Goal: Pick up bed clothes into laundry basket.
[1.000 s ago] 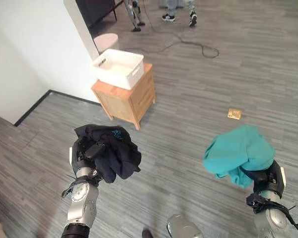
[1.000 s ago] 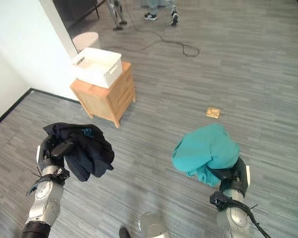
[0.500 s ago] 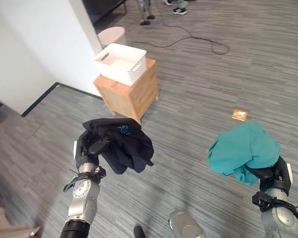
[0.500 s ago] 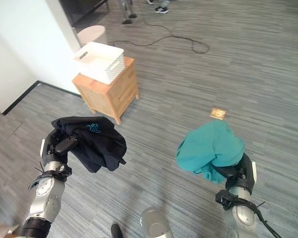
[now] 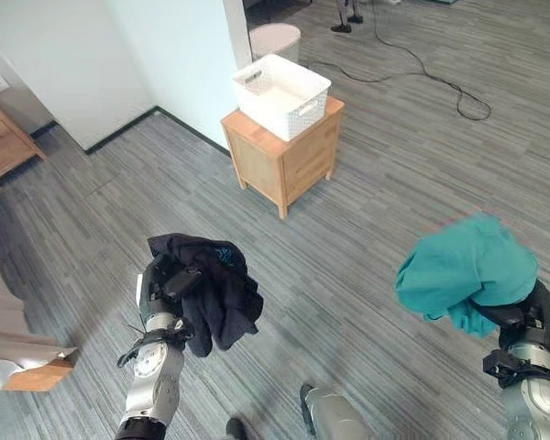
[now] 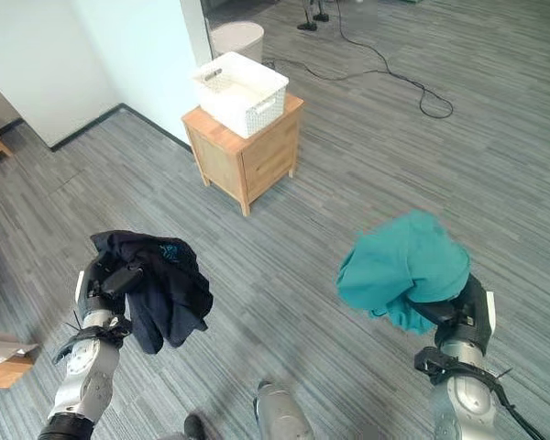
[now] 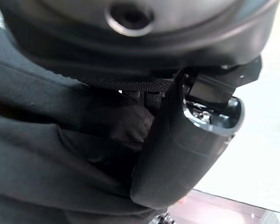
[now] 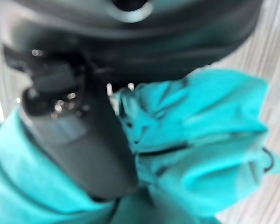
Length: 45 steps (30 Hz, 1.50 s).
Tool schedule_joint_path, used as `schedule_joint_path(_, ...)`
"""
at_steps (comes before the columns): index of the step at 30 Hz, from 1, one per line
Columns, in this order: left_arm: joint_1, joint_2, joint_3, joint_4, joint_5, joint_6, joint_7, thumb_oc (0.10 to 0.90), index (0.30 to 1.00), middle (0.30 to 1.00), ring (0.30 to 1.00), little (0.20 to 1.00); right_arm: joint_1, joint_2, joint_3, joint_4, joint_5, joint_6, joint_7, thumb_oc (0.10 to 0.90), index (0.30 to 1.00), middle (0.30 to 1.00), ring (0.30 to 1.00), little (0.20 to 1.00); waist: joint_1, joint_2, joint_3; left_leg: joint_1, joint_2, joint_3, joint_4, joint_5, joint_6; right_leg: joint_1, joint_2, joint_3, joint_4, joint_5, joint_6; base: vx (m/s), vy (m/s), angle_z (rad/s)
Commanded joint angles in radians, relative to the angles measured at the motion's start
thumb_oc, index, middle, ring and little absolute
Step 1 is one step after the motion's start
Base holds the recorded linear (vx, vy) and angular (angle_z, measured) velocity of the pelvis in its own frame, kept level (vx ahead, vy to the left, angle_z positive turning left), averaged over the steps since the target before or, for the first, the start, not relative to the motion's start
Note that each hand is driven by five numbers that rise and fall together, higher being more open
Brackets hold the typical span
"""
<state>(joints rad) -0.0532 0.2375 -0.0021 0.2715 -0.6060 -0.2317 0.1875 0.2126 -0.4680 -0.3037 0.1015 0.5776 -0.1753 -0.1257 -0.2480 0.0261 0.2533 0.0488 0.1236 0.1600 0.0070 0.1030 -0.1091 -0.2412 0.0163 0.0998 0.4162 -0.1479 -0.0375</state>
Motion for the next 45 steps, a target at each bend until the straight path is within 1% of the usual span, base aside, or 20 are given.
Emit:
schedule_joint_path(1,-0.091,0.106,0.057,-0.123,0.026,-0.103,-0.016,0.4,0.3,0.3,0.3,0.3,-0.052,-0.017,-0.068,-0.112,0.014,-0.132,-0.004,0.4,0.3,0.3,0.3,0.3,-0.009,-0.021,-0.061,0.012,-0.017,-0.008,0.019,-0.124,-0.002,0.175,-0.088,0.117,-0.341,0.103,0.127,-0.08,0.226,-0.12)
schedule_joint_path(3,-0.096,0.133,0.078,-0.135,0.036,-0.111,0.002,0.4,0.3,0.3,0.3,0.3,-0.067,0.001,-0.052,-0.106,0.005,-0.136,-0.014,0.4,0.3,0.3,0.3,0.3,-0.002,-0.028,-0.048,0.001,-0.036,0.022,0.002,-0.13,0.012,0.145,-0.105,0.139,-0.376,0.15,0.155,-0.12,0.214,-0.36)
schedule_joint_path(6,-0.098,0.137,0.09,-0.128,0.037,-0.113,0.014,0.4,0.3,0.3,0.3,0.3,-0.07,0.013,-0.045,-0.107,0.002,-0.132,-0.012,0.4,0.3,0.3,0.3,0.3,0.001,-0.039,-0.045,0.003,-0.047,0.047,-0.009,-0.135,0.02,0.135,-0.111,0.16,-0.391,0.17,0.172,-0.06,0.132,-0.36)
schedule_joint_path(7,-0.011,0.194,-0.001,-0.01,0.053,0.018,-0.064,0.4,0.3,0.3,0.3,0.3,-0.064,0.124,0.091,0.026,0.108,-0.103,0.013,0.4,0.3,0.3,0.3,0.3,0.087,-0.153,-0.153,0.076,0.0,0.13,-0.012,-0.142,0.06,0.256,-0.028,0.097,-0.354,0.116,0.182,-0.06,0.044,-0.22)
schedule_joint_path(8,-0.012,0.193,-0.001,-0.01,0.053,0.019,-0.064,0.4,0.3,0.3,0.3,0.3,-0.065,0.124,0.09,0.027,0.108,-0.103,0.013,0.4,0.3,0.3,0.3,0.3,0.085,-0.152,-0.152,0.077,0.0,0.127,-0.012,-0.141,0.059,0.258,-0.028,0.095,-0.354,0.116,0.181,-0.07,0.021,-0.13)
schedule_joint_path(11,-0.008,0.191,-0.007,-0.031,0.035,0.015,-0.075,0.4,0.3,0.3,0.3,0.3,-0.088,0.082,0.079,-0.007,0.092,-0.097,0.023,0.4,0.3,0.3,0.3,0.3,0.105,-0.171,-0.167,0.077,0.009,0.094,-0.021,-0.131,0.055,0.275,-0.026,0.058,-0.352,0.104,0.169,-0.04,-0.037,0.25)
schedule_joint_path(13,-0.039,0.225,-0.01,-0.026,0.036,0.015,-0.058,0.4,0.3,0.3,0.3,0.3,-0.169,-0.018,0.109,-0.013,0.074,-0.087,0.026,0.4,0.3,0.3,0.3,0.3,0.134,-0.194,-0.176,0.074,0.017,0.058,-0.022,-0.118,0.047,0.288,-0.019,0.037,-0.342,0.092,0.157,-0.05,-0.036,0.6)
schedule_joint_path(14,-0.041,0.225,-0.009,-0.026,0.036,0.015,-0.058,0.4,0.3,0.3,0.3,0.3,-0.173,-0.019,0.11,-0.01,0.075,-0.088,0.026,0.4,0.3,0.3,0.3,0.3,0.131,-0.194,-0.174,0.074,0.017,0.055,-0.022,-0.118,0.047,0.29,-0.019,0.034,-0.341,0.091,0.157,-0.04,-0.019,0.59)
schedule_joint_path(15,-0.056,0.24,-0.005,-0.025,0.036,0.014,-0.052,0.4,0.3,0.3,0.3,0.3,-0.203,-0.053,0.118,-0.027,0.07,-0.088,0.034,0.4,0.3,0.3,0.3,0.3,0.139,-0.201,-0.172,0.071,0.019,0.038,-0.019,-0.116,0.046,0.297,-0.018,0.024,-0.34,0.087,0.154,-0.05,0.0,0.53)
schedule_joint_path(17,-0.076,0.273,0.016,-0.032,0.03,0.002,-0.034,0.4,0.3,0.3,0.3,0.3,-0.284,-0.114,0.145,-0.072,0.074,-0.096,0.049,0.4,0.3,0.3,0.3,0.3,0.17,-0.216,-0.18,0.067,0.018,0.011,-0.014,-0.114,0.042,0.31,-0.019,0.003,-0.339,0.083,0.15,-0.05,0.005,0.51)
schedule_joint_path(18,-0.077,0.273,0.017,-0.032,0.03,0.002,-0.034,0.4,0.3,0.3,0.3,0.3,-0.287,-0.115,0.147,-0.069,0.074,-0.097,0.049,0.4,0.3,0.3,0.3,0.3,0.168,-0.216,-0.178,0.068,0.018,0.01,-0.013,-0.115,0.042,0.312,-0.019,0.001,-0.339,0.083,0.15,-0.02,0.011,0.35)
schedule_joint_path(22,-0.053,0.271,0.041,-0.054,0.013,-0.008,-0.021,0.4,0.3,0.3,0.3,0.3,-0.367,-0.138,0.2,-0.099,0.057,-0.094,0.062,0.4,0.3,0.3,0.3,0.3,0.199,-0.221,-0.183,0.065,0.015,-0.019,-0.001,-0.111,0.044,0.327,-0.026,-0.021,-0.335,0.083,0.143,-0.04,0.034,0.3)
schedule_joint_path(28,-0.002,0.237,0.039,-0.063,0.028,0.0,-0.043,0.4,0.3,0.3,0.3,0.3,-0.317,-0.138,0.177,-0.123,-0.005,-0.079,0.062,0.4,0.3,0.3,0.3,0.3,0.184,-0.199,-0.185,0.082,0.009,-0.012,0.014,-0.138,0.049,0.339,-0.033,-0.011,-0.336,0.074,0.141,0.01,0.05,0.12)
schedule_joint_path(30,0.029,0.221,0.053,-0.085,0.041,0.003,-0.047,0.4,0.3,0.3,0.3,0.3,-0.265,-0.105,0.146,-0.121,-0.01,-0.078,0.057,0.4,0.3,0.3,0.3,0.3,0.163,-0.179,-0.181,0.091,0.004,-0.001,0.007,-0.142,0.056,0.33,-0.036,0.011,-0.339,0.082,0.143,0.0,0.057,-0.04)
schedule_joint_path(31,0.03,0.221,0.053,-0.086,0.041,0.003,-0.047,0.4,0.3,0.3,0.3,0.3,-0.262,-0.104,0.146,-0.123,-0.01,-0.077,0.057,0.4,0.3,0.3,0.3,0.3,0.165,-0.178,-0.182,0.092,0.004,0.0,0.007,-0.142,0.056,0.33,-0.035,0.013,-0.339,0.082,0.143,0.01,0.05,-0.13)
schedule_joint_path(34,0.049,0.213,0.086,-0.136,0.056,-0.002,-0.042,0.4,0.3,0.3,0.3,0.3,-0.138,-0.03,0.077,-0.14,-0.014,-0.08,0.052,0.4,0.3,0.3,0.3,0.3,0.131,-0.153,-0.176,0.093,-0.001,0.017,0.006,-0.151,0.06,0.305,-0.03,0.06,-0.341,0.089,0.145,0.02,0.046,-0.4)
schedule_joint_path(35,0.05,0.213,0.086,-0.137,0.056,-0.002,-0.042,0.4,0.3,0.3,0.3,0.3,-0.137,-0.03,0.076,-0.141,-0.014,-0.079,0.052,0.4,0.3,0.3,0.3,0.3,0.132,-0.153,-0.177,0.092,-0.001,0.018,0.006,-0.151,0.06,0.304,-0.03,0.06,-0.341,0.089,0.145,0.01,0.057,-0.41)
schedule_joint_path(36,0.055,0.209,0.096,-0.163,0.063,-0.006,-0.049,0.4,0.3,0.3,0.3,0.3,-0.088,-0.001,0.048,-0.13,-0.018,-0.075,0.051,0.4,0.3,0.3,0.3,0.3,0.11,-0.144,-0.168,0.082,-0.003,0.022,0.013,-0.153,0.06,0.29,-0.028,0.075,-0.34,0.092,0.146,0.01,0.043,-0.34)
schedule_joint_path(39,0.062,0.177,0.112,-0.174,0.069,-0.017,-0.043,0.4,0.3,0.3,0.3,0.3,-0.019,0.065,0.013,-0.104,0.0,-0.078,0.05,0.4,0.3,0.3,0.3,0.3,0.079,-0.129,-0.178,0.091,-0.009,0.043,0.005,-0.165,0.063,0.291,-0.029,0.098,-0.354,0.095,0.147,0.1,0.053,-0.36)
schedule_joint_path(45,0.034,0.15,0.091,-0.157,0.069,-0.03,-0.033,0.4,0.3,0.3,0.3,0.3,-0.019,0.097,-0.001,-0.117,0.012,-0.096,0.04,0.4,0.3,0.3,0.3,0.3,0.04,-0.103,-0.173,0.098,-0.015,0.081,0.005,-0.182,0.067,0.269,-0.041,0.116,-0.325,0.085,0.155,0.07,0.047,-0.21)
